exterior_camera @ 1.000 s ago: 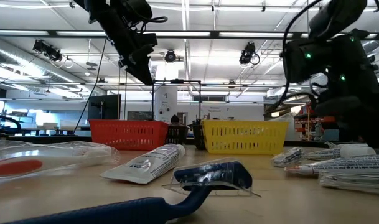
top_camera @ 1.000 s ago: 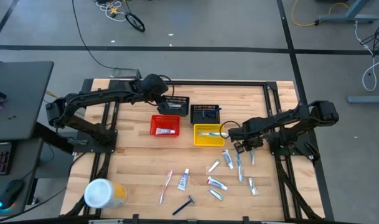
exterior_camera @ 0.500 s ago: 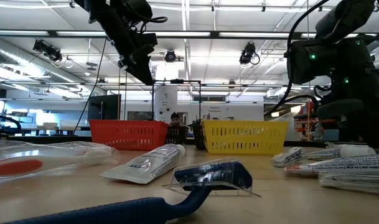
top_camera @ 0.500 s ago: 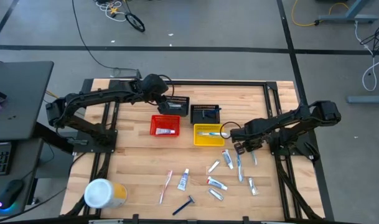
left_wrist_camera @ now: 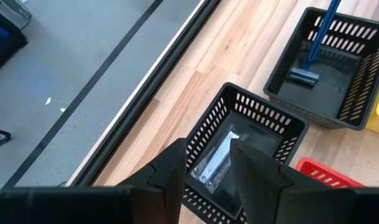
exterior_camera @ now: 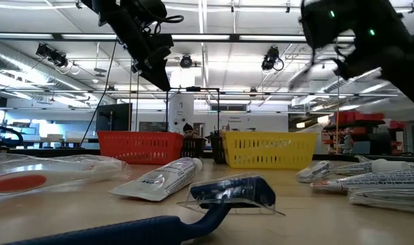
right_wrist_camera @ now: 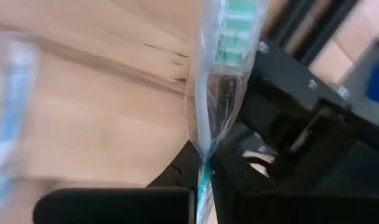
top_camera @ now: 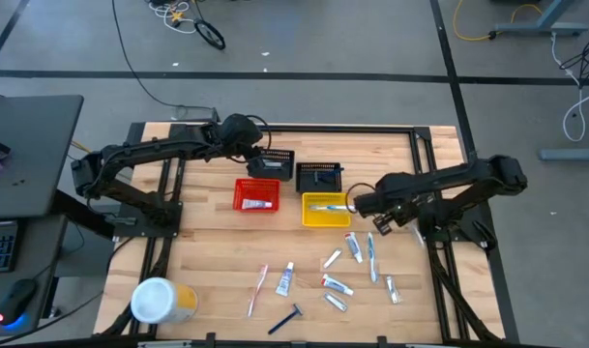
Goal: Pick & Place Travel size toiletries
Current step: Put the green toothbrush into the yellow bin
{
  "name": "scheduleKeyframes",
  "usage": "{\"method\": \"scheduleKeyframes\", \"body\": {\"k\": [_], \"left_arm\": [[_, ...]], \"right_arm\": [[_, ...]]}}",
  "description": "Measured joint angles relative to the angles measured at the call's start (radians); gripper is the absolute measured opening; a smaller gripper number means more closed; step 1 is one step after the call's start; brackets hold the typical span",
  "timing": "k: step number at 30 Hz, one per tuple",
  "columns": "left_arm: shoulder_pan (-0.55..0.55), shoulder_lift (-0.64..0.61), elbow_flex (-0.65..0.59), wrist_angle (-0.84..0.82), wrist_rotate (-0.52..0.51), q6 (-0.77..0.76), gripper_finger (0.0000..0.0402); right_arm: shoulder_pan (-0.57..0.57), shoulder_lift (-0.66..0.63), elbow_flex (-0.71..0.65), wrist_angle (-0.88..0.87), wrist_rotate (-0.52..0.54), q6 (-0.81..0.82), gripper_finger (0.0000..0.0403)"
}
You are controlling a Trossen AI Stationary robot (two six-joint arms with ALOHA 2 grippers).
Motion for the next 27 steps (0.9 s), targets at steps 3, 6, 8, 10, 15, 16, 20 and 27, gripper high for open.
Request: {"method": "scheduleKeyframes", "body": {"k": [3, 6, 8, 10, 15, 16, 20, 27], "left_arm": [[0.0, 0.0, 0.0, -0.001, 0.0, 0.006, 0.0132], [0.0, 0.0, 0.0, 0.004, -0.001, 0.038, 0.0132], [0.0, 0.0, 0.0, 0.008, -0.001, 0.048, 0.0132], [0.0, 0.0, 0.0, 0.012, 0.0, 0.052, 0.0132], [0.0, 0.0, 0.0, 0.019, 0.0, 0.052, 0.0132], [0.0, 0.0, 0.0, 0.018, 0.0, 0.052, 0.0132], [0.0, 0.0, 0.0, 0.019, 0.001, 0.052, 0.0132], [0.0, 0.0, 0.0, 0.024, 0.001, 0.038, 0.0132]], "right_arm": [[0.013, -0.037, 0.092, 0.101, -0.007, -0.159, 0.002], [0.018, -0.047, 0.155, 0.224, 0.066, -0.32, 0.002], [0.015, -0.051, 0.173, 0.287, 0.168, -0.411, 0.002], [0.003, -0.046, 0.173, 0.36, 0.235, -0.53, 0.002], [-0.032, 0.005, 0.173, 0.577, 0.253, -0.867, 0.002], [-0.037, 0.02, 0.173, 0.622, 0.244, -0.93, 0.002], [-0.061, 0.081, 0.173, 0.72, 0.174, -1.133, 0.002], [-0.096, 0.187, 0.173, 0.693, 0.08, -1.159, 0.002]]}}
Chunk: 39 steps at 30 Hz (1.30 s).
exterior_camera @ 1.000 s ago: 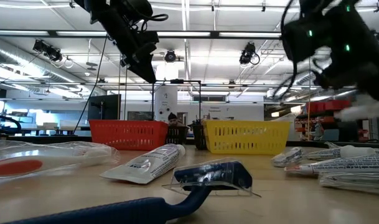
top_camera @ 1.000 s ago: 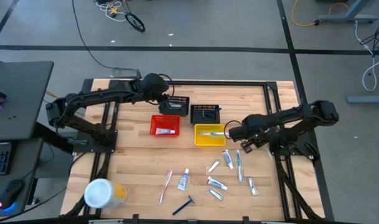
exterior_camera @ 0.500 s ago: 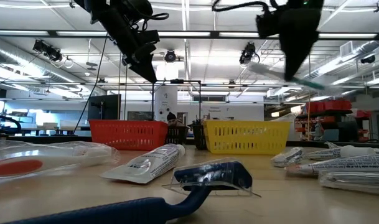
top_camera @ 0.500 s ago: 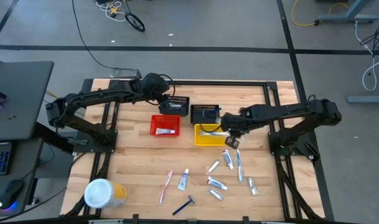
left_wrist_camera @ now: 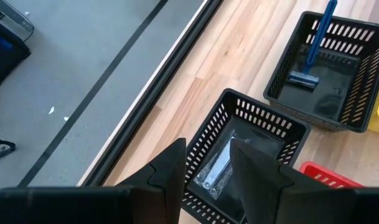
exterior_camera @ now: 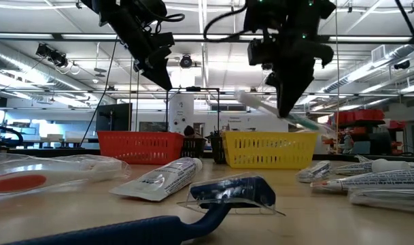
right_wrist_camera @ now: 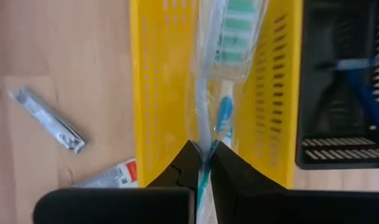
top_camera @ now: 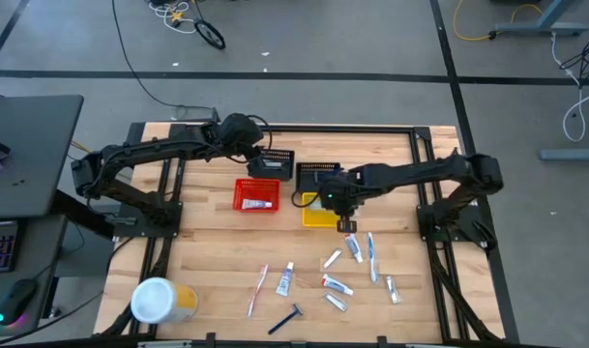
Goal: Pick & Place Travel size toiletries
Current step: Put the green toothbrush into the yellow bin, then put the white toothpaste into the red bin
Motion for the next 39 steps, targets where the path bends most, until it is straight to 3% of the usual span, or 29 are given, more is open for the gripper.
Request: {"method": "scheduleKeyframes", "body": {"k": [6, 15, 28, 39], "left_arm": [[0.0, 0.0, 0.0, 0.0, 0.0, -0.012, 0.0132], [0.0, 0.0, 0.0, 0.0, 0.0, -0.024, 0.0132], [0.0, 0.0, 0.0, -0.001, 0.003, -0.021, 0.0132], [-0.01, 0.0, -0.018, -0.005, 0.134, -0.049, 0.0132]], "right_arm": [[-0.028, 0.06, 0.06, -0.088, 0.034, -0.045, 0.0039], [-0.054, 0.089, 0.062, -0.044, 0.041, -0.065, 0.0092], [-0.03, 0.026, 0.062, -0.066, 0.038, 0.003, 0.0098], [0.038, -0.04, 0.062, 0.003, 0.034, 0.074, 0.0099]]}}
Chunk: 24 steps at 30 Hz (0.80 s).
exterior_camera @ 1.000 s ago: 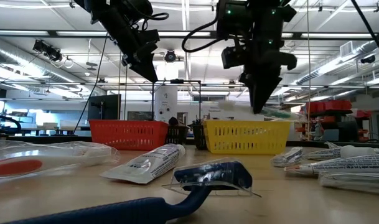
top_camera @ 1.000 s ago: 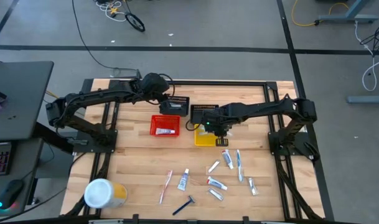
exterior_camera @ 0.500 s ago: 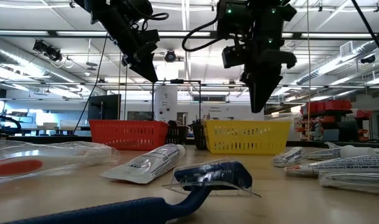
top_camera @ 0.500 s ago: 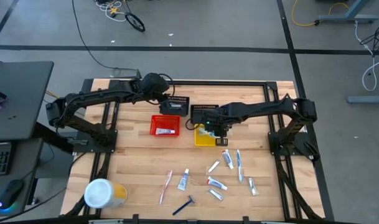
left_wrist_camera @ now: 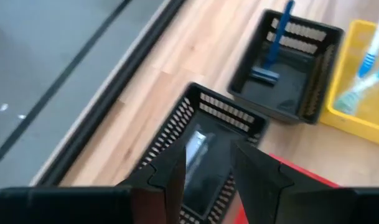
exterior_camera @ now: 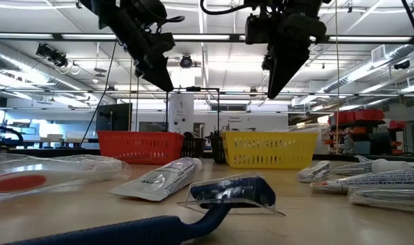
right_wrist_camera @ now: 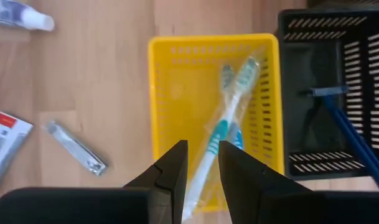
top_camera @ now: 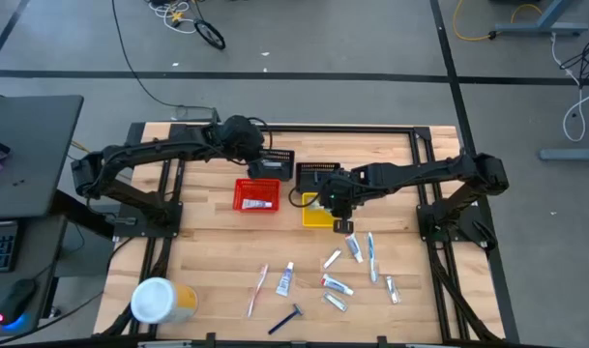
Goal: Pick & Place Travel size toiletries
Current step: Put the white toothpaste into the red bin
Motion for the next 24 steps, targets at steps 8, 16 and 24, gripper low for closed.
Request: {"method": "scheduleKeyframes", "body": {"k": [8, 16, 24], "left_arm": [[-0.111, 0.0, -0.059, -0.007, 0.13, -0.132, 0.0132], [-0.387, 0.0, -0.068, 0.001, 0.162, -0.383, 0.0132], [-0.698, 0.047, -0.067, 0.071, -0.168, -0.709, 0.0132]], "right_arm": [[0.065, 0.0, 0.0, 0.05, -0.049, 0.074, 0.0099], [0.183, 0.0, 0.0, 0.136, -0.048, 0.128, 0.0099], [0.286, 0.0, -0.053, 0.282, -0.045, 0.167, 0.0099]]}}
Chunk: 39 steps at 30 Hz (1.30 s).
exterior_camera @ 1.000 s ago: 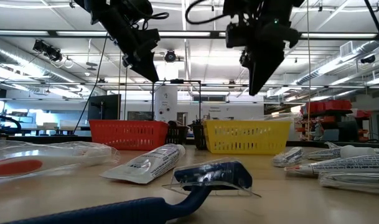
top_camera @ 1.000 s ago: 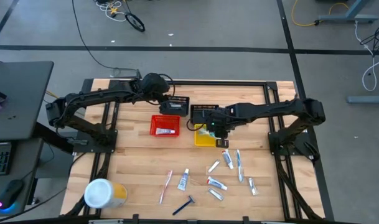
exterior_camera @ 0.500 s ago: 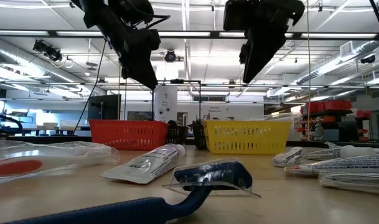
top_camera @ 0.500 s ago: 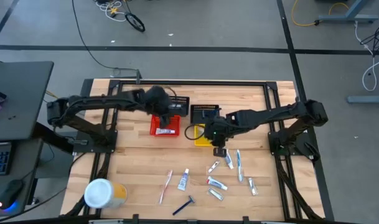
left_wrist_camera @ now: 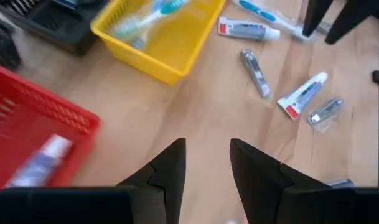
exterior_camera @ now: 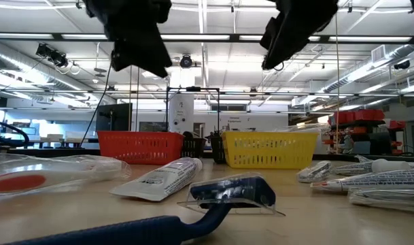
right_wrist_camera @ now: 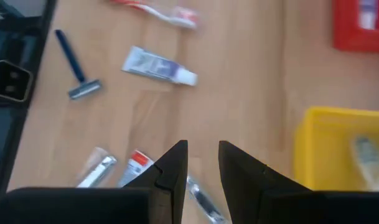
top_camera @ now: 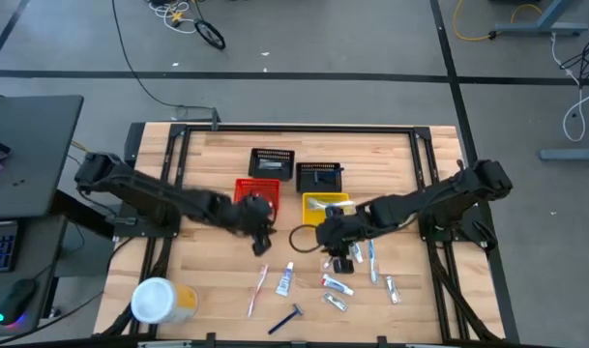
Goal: Pick & Place Travel size toiletries
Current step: Put the white toothpaste into the red bin
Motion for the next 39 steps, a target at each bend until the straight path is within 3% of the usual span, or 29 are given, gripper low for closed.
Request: {"method": "scheduleKeyframes", "body": {"k": [4, 10, 14, 20, 26, 31, 39], "left_arm": [[-0.134, 0.071, -0.001, 0.062, -0.122, -0.095, 0.0132], [-0.253, 0.27, -0.002, 0.337, -0.113, -0.104, 0.0152], [-0.272, 0.395, 0.006, 0.481, -0.171, -0.089, 0.0182], [-0.267, 0.498, 0.025, 0.478, -0.273, -0.143, 0.0221], [-0.263, 0.56, 0.027, 0.472, -0.284, -0.219, 0.0229], [-0.262, 0.578, 0.03, 0.451, -0.292, -0.233, 0.0211], [-0.252, 0.579, 0.029, 0.444, -0.299, -0.259, 0.0122]], "right_arm": [[0.044, 0.0, -0.044, 0.043, 0.0, -0.001, 0.0099], [0.096, 0.0, -0.128, 0.128, 0.0, -0.002, 0.0099], [0.118, 0.001, -0.177, 0.178, 0.0, -0.003, 0.0099], [0.142, 0.001, -0.238, 0.217, 0.0, -0.015, 0.0099], [0.143, 0.0, -0.269, 0.235, 0.0, -0.072, 0.0099], [0.139, 0.0, -0.277, 0.261, 0.0, -0.161, 0.0099], [0.139, 0.0, -0.277, 0.297, 0.0, -0.198, 0.0099]]}}
